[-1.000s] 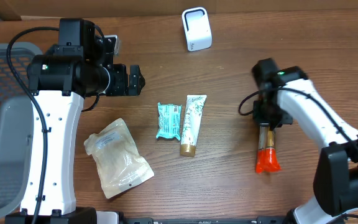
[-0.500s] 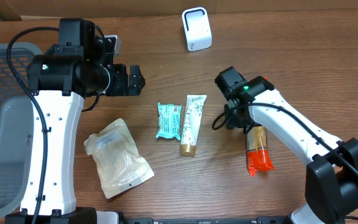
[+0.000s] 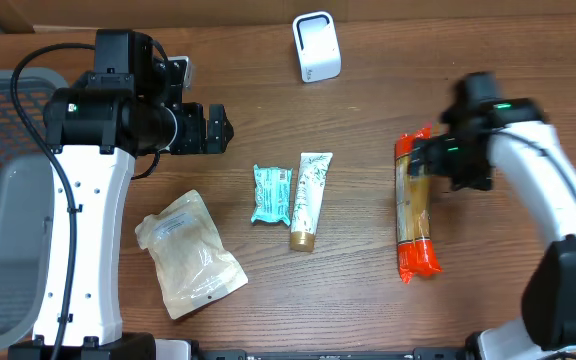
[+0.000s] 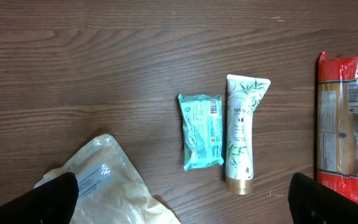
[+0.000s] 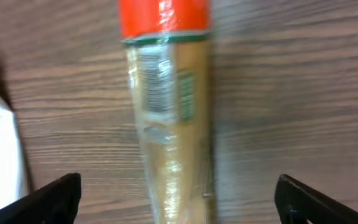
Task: Scan the item barcode
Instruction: 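Grasp the spaghetti package with the right gripper and lift it upright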
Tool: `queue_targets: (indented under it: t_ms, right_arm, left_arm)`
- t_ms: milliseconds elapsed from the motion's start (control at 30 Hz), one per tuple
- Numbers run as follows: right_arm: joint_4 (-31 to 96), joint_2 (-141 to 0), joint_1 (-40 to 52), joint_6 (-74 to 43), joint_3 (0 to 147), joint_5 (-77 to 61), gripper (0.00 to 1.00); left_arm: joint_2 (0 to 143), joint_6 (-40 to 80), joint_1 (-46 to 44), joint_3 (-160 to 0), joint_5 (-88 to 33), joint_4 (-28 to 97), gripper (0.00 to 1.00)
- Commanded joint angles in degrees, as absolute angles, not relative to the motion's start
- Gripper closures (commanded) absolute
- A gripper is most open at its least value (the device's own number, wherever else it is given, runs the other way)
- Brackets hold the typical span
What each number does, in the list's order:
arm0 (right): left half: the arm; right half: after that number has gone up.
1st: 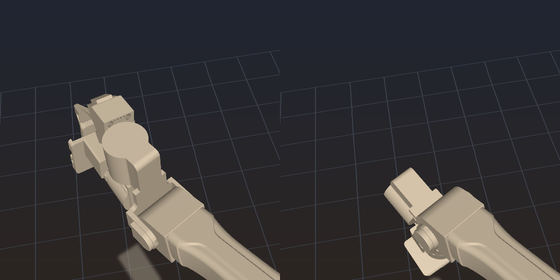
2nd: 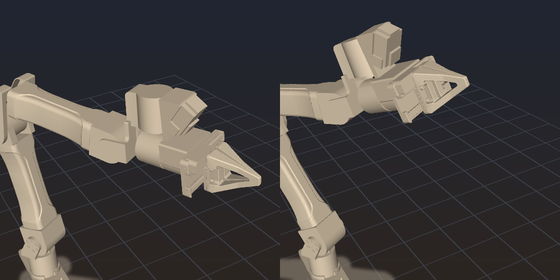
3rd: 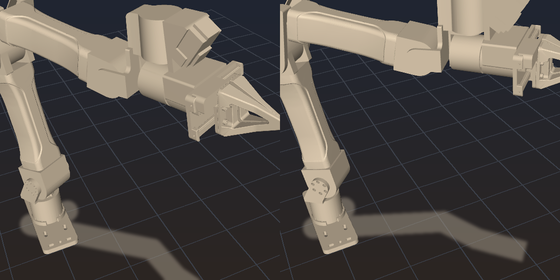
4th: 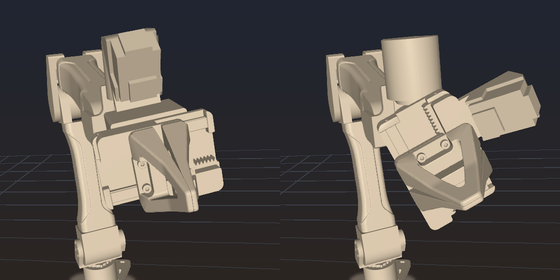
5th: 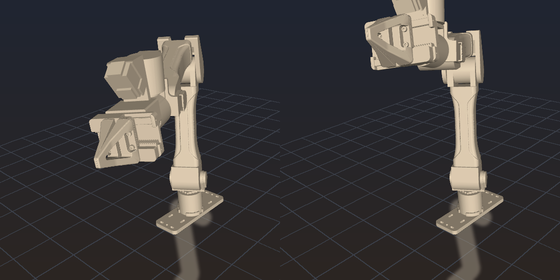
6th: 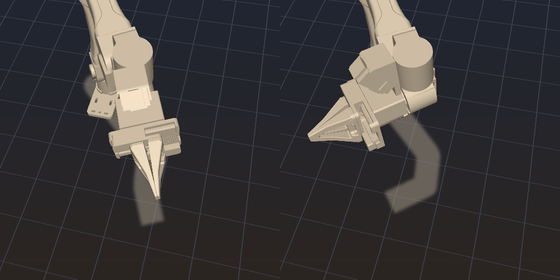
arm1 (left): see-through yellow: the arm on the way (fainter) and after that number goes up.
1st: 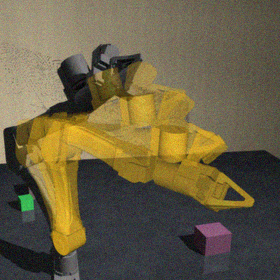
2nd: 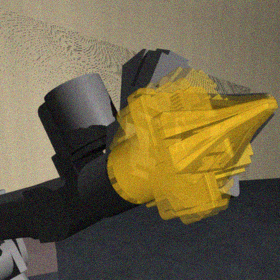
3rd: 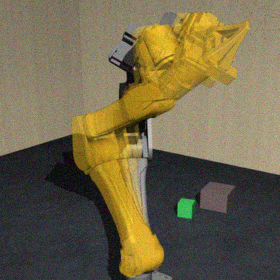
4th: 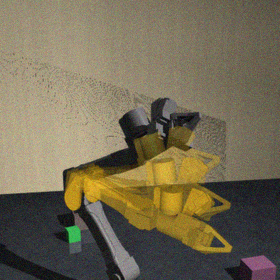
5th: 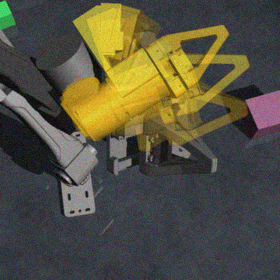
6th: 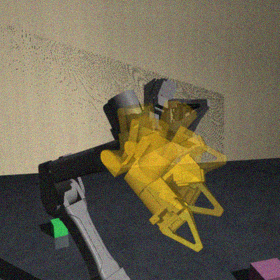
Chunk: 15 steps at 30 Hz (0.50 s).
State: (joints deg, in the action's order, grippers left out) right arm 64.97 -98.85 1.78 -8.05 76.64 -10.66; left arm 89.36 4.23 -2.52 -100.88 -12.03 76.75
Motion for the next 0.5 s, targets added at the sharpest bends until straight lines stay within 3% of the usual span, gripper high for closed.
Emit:
queue_targets:
  t_ms: [0,133,467]
  right_arm:
    - [64.82,-99.39,-3.27,3.68,74.24,-30.11,0.00]
    - [63.22,-102.04,-4.27,9.28,69.12,-33.95,0.00]
    - [50.06,-103.33,-3.16,9.17,56.25,-33.61,0.00]
  left_arm:
    - [88.01,3.16,-2.44,-102.52,-12.93,76.66,0.00]
    - [88.01,3.16,-2.44,-102.52,-12.95,76.66,0.00]
    - [88.01,3.16,-2.44,-102.52,-12.93,76.66,0.00]
